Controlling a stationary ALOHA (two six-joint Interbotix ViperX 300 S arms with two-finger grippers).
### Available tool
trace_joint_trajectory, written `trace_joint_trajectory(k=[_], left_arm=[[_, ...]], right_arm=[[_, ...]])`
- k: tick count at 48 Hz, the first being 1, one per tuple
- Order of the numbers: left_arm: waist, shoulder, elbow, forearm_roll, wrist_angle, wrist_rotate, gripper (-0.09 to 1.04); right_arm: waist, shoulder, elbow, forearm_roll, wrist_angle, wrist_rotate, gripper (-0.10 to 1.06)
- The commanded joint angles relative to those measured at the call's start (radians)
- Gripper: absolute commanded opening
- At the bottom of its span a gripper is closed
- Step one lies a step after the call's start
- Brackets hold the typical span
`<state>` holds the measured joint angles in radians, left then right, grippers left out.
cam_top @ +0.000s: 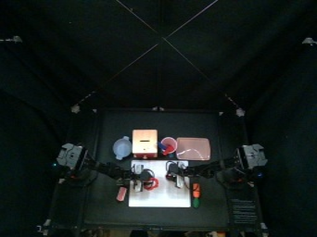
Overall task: Get the cutter from the drawer then cut the dough then place the extra dough in the bowl
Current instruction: Place the extra dough in the bowl
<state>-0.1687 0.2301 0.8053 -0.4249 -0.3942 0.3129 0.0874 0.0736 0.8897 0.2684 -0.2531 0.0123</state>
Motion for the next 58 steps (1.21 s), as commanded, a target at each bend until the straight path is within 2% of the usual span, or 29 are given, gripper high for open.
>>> trace_joint_trajectory(k=[1, 7, 18, 25, 31, 43, 58], left_arm=[[0.006, -0.006, -0.020, 0.008, 0.008, 0.002, 0.75], [0.005, -0.002, -0.023, 0.008, 0.025, 0.000, 0.72], [0.006, 0.000, -0.025, 0.008, 0.025, 0.000, 0.52], [0.005, -0.044, -0.018, 0.009, 0.026, 0.003, 0.51], [0.008, -0.152, 0.021, 0.040, 0.035, 0.014, 0.51], [0.051, -0.391, 0.187, 0.043, 0.026, 0.025, 0.51], [0.186, -0.638, 0.322, 0.098, 0.034, 0.029, 0.51]], right_arm=[[0.002, -0.008, -0.003, 0.003, 0.009, 0.003, 0.69], [0.002, -0.008, -0.005, 0.003, 0.014, 0.003, 0.69], [0.002, -0.008, -0.008, 0.003, 0.025, 0.005, 0.69], [0.002, -0.008, -0.011, 0.003, 0.031, 0.005, 0.69], [-0.002, -0.009, -0.014, 0.003, 0.044, 0.005, 0.69], [-0.005, -0.008, -0.020, 0.003, 0.052, 0.005, 0.69], [-0.006, -0.008, -0.028, 0.003, 0.060, 0.006, 0.69]])
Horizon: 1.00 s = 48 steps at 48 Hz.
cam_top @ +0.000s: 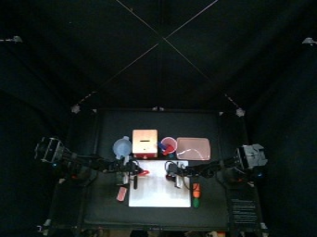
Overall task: Get the cutter from the drawer then cut the dough then place the extra dough in the bowl
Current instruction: Place the extra dough in the bowl
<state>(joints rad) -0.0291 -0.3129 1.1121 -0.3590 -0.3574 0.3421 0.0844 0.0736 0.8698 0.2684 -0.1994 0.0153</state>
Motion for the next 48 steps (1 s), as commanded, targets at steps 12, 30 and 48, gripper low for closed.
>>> trace_joint_trajectory(k=[12, 30, 48], left_arm=[[0.189, -0.365, 0.118, 0.098, 0.035, 0.000, 0.51], [0.408, -0.581, 0.204, 0.175, 0.244, 0.000, 0.51], [0.459, -0.529, 0.224, 0.175, 0.265, -0.003, 0.66]], right_arm=[[-0.003, -0.008, -0.025, 0.003, 0.035, 0.003, 0.69], [-0.002, -0.006, -0.049, 0.006, 0.060, 0.003, 0.69], [-0.011, 0.000, -0.092, -0.018, 0.106, 0.002, 0.69]])
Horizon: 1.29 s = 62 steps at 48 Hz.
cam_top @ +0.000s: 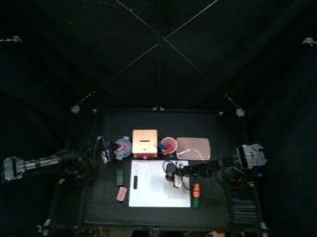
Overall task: Get the cutter from the drawer then cut the dough then place the extra dough in the bowl
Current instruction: Place the extra dough in the bowl
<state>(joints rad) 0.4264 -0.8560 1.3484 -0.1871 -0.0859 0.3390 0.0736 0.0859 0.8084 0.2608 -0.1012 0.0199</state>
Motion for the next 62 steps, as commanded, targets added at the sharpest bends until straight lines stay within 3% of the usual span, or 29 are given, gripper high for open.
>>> trace_joint_trajectory(k=[1, 14, 27, 46, 62], left_arm=[[0.003, 0.017, -0.012, 0.003, -0.006, 0.000, 0.67], [0.006, 0.021, -0.008, 0.020, -0.011, 0.006, 0.77], [0.006, 0.023, -0.006, 0.176, -0.021, 0.005, 0.77], [0.012, 0.052, -0.008, 0.531, -0.025, 0.000, 0.77], [0.043, 0.060, -0.011, 0.692, 0.012, 0.008, 0.78]], right_arm=[[0.000, -0.011, -0.034, -0.015, 0.009, -0.003, 0.69], [0.000, 0.020, -0.058, -0.040, 0.023, -0.003, 0.69], [0.000, 0.035, -0.080, -0.044, 0.054, -0.002, 0.69], [0.000, 0.054, -0.080, -0.046, 0.055, -0.003, 0.69], [-0.002, 0.072, -0.094, -0.046, 0.057, -0.003, 0.69]])
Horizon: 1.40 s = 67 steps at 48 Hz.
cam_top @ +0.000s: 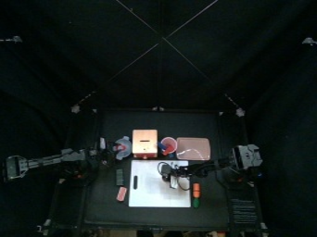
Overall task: Get the cutter from the drawer then cut the dough then place the extra dough in the bowl
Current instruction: Place the extra dough in the bowl
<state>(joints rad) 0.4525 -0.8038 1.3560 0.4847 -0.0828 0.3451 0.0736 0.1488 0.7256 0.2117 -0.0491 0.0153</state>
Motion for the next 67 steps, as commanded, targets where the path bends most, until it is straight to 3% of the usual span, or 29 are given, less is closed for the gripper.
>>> trace_joint_trajectory(k=[1, 12, 39, 67], left_arm=[[0.017, 0.009, -0.018, 0.018, 0.012, 0.002, 0.79], [0.021, 0.012, -0.020, -0.008, -0.021, 0.002, 0.87], [0.017, 0.012, -0.017, 0.006, -0.028, 0.008, 0.87], [0.014, 0.012, -0.015, 0.018, -0.018, 0.081, 0.87]], right_arm=[[-0.002, 0.011, -0.014, 0.003, 0.005, 0.002, 0.69], [-0.003, 0.017, -0.025, -0.002, 0.017, 0.002, 0.69], [-0.005, 0.017, -0.023, -0.002, 0.028, 0.003, 0.69], [-0.006, 0.017, -0.026, -0.002, 0.029, 0.003, 0.69]])
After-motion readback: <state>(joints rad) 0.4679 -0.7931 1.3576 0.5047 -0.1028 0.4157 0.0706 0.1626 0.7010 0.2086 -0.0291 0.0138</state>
